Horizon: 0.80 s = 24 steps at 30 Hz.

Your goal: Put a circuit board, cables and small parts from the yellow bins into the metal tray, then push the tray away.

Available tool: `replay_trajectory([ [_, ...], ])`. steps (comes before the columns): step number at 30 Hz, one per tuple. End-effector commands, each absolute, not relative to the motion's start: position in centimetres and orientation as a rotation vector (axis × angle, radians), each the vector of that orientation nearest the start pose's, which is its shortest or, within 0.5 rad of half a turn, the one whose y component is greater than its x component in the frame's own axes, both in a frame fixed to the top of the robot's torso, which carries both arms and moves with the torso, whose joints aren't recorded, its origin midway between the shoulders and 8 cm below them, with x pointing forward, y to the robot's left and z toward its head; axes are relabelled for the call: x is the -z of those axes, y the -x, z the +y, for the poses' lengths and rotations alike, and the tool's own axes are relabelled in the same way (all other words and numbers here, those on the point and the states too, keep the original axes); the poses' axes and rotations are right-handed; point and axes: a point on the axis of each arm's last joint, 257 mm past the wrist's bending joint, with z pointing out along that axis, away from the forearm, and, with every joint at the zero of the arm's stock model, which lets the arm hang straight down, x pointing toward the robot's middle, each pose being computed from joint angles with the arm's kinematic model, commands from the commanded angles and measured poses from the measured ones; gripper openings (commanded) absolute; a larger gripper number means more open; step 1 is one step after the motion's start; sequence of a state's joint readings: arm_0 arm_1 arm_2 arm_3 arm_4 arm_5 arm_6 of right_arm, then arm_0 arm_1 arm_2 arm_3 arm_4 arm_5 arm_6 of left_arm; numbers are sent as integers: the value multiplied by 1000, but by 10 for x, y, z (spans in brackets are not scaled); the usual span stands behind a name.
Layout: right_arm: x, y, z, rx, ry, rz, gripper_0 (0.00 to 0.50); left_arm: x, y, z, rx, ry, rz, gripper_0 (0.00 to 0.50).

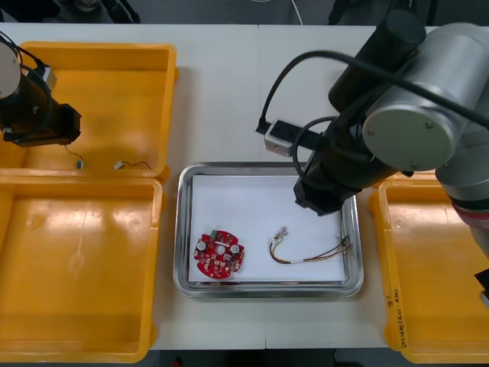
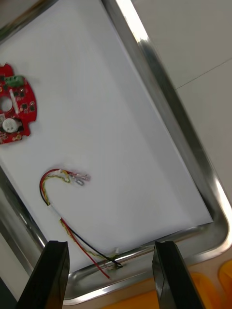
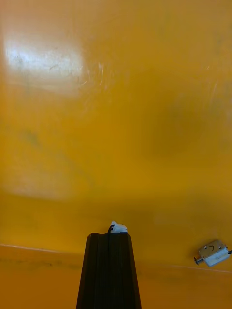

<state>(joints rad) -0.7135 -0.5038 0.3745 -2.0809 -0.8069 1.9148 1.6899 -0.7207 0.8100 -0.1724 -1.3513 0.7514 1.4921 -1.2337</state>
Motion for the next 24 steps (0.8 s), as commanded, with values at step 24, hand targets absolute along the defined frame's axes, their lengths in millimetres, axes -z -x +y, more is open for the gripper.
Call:
replay_trajectory([
  [24, 33, -507, -208, -201, 190, 2499, 500, 116, -624, 346, -2, 97, 2499, 0],
])
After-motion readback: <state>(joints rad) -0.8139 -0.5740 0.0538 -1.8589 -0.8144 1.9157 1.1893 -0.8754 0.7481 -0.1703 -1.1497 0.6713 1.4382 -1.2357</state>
